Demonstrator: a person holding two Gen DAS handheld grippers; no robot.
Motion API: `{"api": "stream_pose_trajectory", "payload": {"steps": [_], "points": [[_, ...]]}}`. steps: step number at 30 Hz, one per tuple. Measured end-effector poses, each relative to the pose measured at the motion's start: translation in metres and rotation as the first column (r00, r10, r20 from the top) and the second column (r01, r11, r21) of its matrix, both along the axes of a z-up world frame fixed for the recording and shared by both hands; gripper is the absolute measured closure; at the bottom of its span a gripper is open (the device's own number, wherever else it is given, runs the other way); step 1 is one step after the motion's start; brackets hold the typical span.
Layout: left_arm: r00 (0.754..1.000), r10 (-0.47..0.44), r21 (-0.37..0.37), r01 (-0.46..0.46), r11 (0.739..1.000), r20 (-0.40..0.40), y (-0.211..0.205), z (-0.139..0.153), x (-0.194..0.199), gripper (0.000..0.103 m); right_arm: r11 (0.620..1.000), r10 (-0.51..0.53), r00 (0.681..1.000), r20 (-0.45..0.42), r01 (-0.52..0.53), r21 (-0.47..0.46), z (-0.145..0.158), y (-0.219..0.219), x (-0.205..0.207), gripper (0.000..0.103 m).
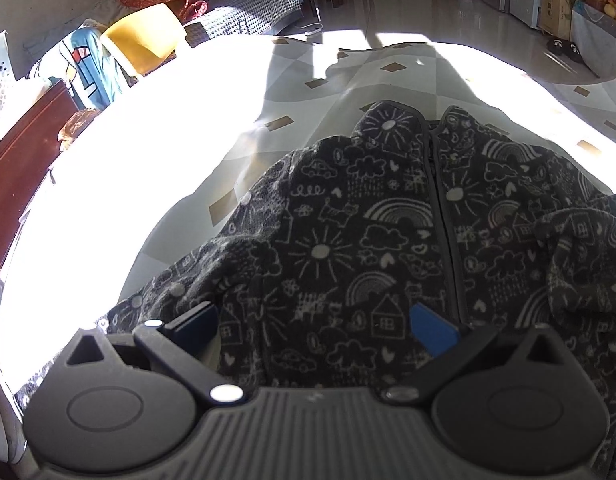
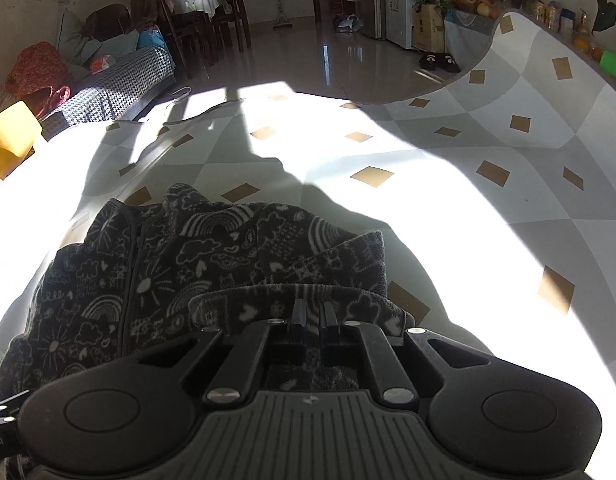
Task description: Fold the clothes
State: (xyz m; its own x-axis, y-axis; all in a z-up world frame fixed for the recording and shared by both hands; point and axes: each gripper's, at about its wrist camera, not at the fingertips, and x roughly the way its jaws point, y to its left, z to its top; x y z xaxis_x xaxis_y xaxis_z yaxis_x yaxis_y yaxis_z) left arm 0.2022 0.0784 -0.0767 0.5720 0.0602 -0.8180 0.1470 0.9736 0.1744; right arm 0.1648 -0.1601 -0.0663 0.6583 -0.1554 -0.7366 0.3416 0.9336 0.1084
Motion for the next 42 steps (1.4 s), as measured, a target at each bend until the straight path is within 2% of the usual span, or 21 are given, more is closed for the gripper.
{"api": "stream_pose_trajectory", "payload": {"steps": [3, 4, 5, 7, 12, 14, 17, 19, 23, 25, 28, 34, 37, 39, 42], "points": [[1.000, 0.001, -0.004, -0.001, 1.000, 0.001, 0.001, 0.001, 0.001, 0.000, 0.999, -0.028, 1.000, -0.009, 0.028, 0.025, 0.002, -0.011, 0.000, 0.094], [1.000, -0.001, -0.004, 0.001, 1.000, 0.001, 0.000, 0.001, 0.001, 0.000, 0.999, -0.035, 0.999, -0.019, 0.035, 0.024, 0.001, -0.013, 0.000, 0.089], [1.000, -0.002, -0.004, 0.002, 1.000, -0.001, 0.000, 0.000, 0.000, 0.000, 0.999, -0.035, 0.999, -0.036, 0.036, 0.026, -0.002, -0.013, 0.000, 0.077], [1.000, -0.003, -0.005, 0.003, 1.000, -0.004, -0.001, 0.000, 0.000, 0.000, 0.998, -0.036, 0.997, -0.070, 0.038, 0.040, -0.009, -0.013, 0.000, 0.066], [1.000, -0.012, 0.000, 0.012, 1.000, -0.003, -0.005, -0.001, -0.001, 0.000, 0.995, -0.052, 0.987, -0.154, 0.064, 0.072, -0.028, -0.011, 0.002, 0.061], [1.000, -0.013, 0.006, 0.013, 1.000, -0.003, -0.006, -0.002, -0.001, 0.000, 0.996, -0.048, 0.987, -0.156, 0.059, 0.067, -0.029, -0.009, 0.001, 0.063], [1.000, -0.009, 0.006, 0.009, 1.000, -0.003, -0.006, -0.003, -0.001, 0.000, 0.998, -0.021, 0.990, -0.137, 0.028, 0.047, -0.026, -0.005, -0.001, 0.086], [1.000, -0.008, 0.007, 0.008, 1.000, -0.005, -0.006, -0.003, -0.001, 0.000, 0.999, -0.005, 0.992, -0.126, 0.009, 0.037, -0.024, -0.002, -0.002, 0.091], [1.000, -0.010, 0.007, 0.010, 1.000, 0.000, -0.007, -0.002, -0.001, 0.000, 1.000, 0.027, 0.994, -0.102, -0.028, -0.010, -0.020, 0.008, -0.002, 0.093], [1.000, -0.009, 0.008, 0.009, 1.000, 0.006, -0.007, -0.001, -0.001, 0.000, 0.993, 0.061, 0.996, -0.064, -0.067, -0.099, -0.013, 0.021, -0.005, 0.094], [1.000, -0.002, 0.006, 0.002, 1.000, 0.005, -0.004, -0.002, -0.001, 0.000, 0.958, 0.147, 0.989, -0.015, -0.146, -0.246, -0.004, 0.046, -0.009, 0.095], [1.000, 0.024, 0.008, -0.024, 1.000, 0.015, 0.001, 0.000, 0.002, 0.000, 0.879, 0.360, 0.933, 0.017, -0.333, -0.342, 0.000, 0.088, -0.019, 0.095], [0.999, 0.046, 0.001, -0.046, 0.999, 0.021, 0.007, 0.003, 0.005, 0.000, 0.827, 0.457, 0.889, 0.027, -0.414, -0.381, -0.001, 0.107, -0.024, 0.095], [0.997, 0.068, -0.005, -0.068, 0.998, 0.024, 0.011, 0.004, 0.008, 0.000, 0.804, 0.524, 0.851, 0.040, -0.479, -0.353, -0.002, 0.117, -0.027, 0.095], [0.995, 0.096, -0.013, -0.095, 0.995, 0.025, 0.017, 0.006, 0.011, 0.000, 0.763, 0.624, 0.779, 0.056, -0.592, -0.262, 0.000, 0.126, -0.031, 0.093]]}}
